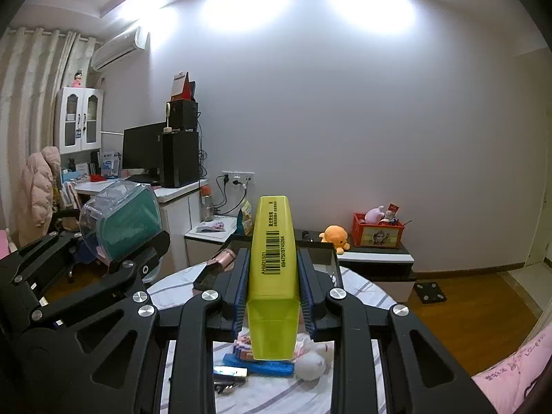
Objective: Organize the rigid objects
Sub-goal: 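Lift the brush case with the left gripper while the right gripper lifts the highlighter, then lower the brush case and highlighter into the pink box and open both grippers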
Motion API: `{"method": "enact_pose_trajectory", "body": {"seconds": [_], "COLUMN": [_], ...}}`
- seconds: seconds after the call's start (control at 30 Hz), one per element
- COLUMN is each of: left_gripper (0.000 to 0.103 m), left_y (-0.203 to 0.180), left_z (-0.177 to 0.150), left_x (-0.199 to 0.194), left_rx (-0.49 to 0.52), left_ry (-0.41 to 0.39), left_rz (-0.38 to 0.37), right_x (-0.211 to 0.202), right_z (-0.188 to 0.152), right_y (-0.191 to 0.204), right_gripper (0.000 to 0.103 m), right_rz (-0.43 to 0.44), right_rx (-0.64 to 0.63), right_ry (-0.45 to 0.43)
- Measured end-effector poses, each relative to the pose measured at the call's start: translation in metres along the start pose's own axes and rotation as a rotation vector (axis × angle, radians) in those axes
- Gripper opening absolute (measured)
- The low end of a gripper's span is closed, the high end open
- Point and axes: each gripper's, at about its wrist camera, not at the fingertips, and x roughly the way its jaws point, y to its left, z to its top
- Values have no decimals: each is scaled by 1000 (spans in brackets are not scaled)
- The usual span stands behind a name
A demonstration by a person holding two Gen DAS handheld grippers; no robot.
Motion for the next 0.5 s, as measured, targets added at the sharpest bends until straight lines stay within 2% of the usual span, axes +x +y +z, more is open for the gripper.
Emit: {"method": "enact_pose_trajectory", "body": {"seconds": [0.27, 0.4, 0.5], "left_gripper": [37, 37, 37], "left_y": [-8, -13, -14], "left_z": [17, 18, 20], "left_x": [44, 80, 115], "left_rx": [16, 27, 43], "left_ry": [-9, 19, 72], "left_rz": [-16, -38, -50], "right_x": [37, 65, 94], "right_z": [10, 13, 16], "right_y": [-12, -20, -24], "right_gripper": [27, 27, 27], "right_rz": [-18, -28, -32], "right_rx": [-6, -12, -23], "right_ry": [3, 23, 53]}}
